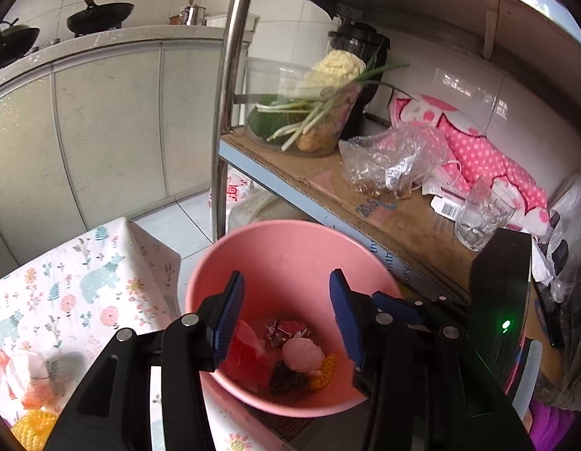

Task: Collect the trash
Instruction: 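Open both tools to drop the packet and bag into the bucket, then move both tools back over the trash on the table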

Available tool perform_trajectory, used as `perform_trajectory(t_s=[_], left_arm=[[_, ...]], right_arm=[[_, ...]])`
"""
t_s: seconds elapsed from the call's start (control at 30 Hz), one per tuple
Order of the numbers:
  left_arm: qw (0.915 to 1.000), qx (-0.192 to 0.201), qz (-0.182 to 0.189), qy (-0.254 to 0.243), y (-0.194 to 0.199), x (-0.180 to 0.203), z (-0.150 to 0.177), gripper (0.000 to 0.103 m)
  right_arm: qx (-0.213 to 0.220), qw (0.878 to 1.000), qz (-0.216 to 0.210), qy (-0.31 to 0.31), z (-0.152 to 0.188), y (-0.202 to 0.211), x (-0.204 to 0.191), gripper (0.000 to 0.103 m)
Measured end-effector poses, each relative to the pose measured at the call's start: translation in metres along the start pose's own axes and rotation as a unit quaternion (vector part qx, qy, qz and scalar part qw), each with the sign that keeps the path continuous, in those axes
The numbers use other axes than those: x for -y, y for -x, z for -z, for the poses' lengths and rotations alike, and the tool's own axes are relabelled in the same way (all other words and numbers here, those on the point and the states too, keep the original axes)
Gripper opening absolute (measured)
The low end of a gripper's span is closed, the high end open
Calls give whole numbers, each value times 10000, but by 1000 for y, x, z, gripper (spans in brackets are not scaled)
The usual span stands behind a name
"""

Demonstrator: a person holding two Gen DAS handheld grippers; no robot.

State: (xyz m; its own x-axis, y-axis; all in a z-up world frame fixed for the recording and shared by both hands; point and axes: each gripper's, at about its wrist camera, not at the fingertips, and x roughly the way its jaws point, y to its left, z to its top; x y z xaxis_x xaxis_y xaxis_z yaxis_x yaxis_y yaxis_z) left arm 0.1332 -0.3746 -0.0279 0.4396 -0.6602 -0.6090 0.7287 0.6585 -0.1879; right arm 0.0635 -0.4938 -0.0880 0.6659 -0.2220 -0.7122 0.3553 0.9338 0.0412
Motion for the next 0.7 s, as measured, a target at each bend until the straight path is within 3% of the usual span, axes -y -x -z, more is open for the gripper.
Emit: perform_trajectory(t_s=[0.13,0.43,0.7], left_arm=[[9997,66,-187,106,24,-10,4,46],[9970,175,-706,246,92,-38,31,47],[9934,172,-1085,326,156,-55,79,59]], right_arm=[[111,9999,-87,-15,1,18,-6,42],[276,9966,-770,83,18,70,-44,42],[283,9900,-1351,283,37,101,-90,42]])
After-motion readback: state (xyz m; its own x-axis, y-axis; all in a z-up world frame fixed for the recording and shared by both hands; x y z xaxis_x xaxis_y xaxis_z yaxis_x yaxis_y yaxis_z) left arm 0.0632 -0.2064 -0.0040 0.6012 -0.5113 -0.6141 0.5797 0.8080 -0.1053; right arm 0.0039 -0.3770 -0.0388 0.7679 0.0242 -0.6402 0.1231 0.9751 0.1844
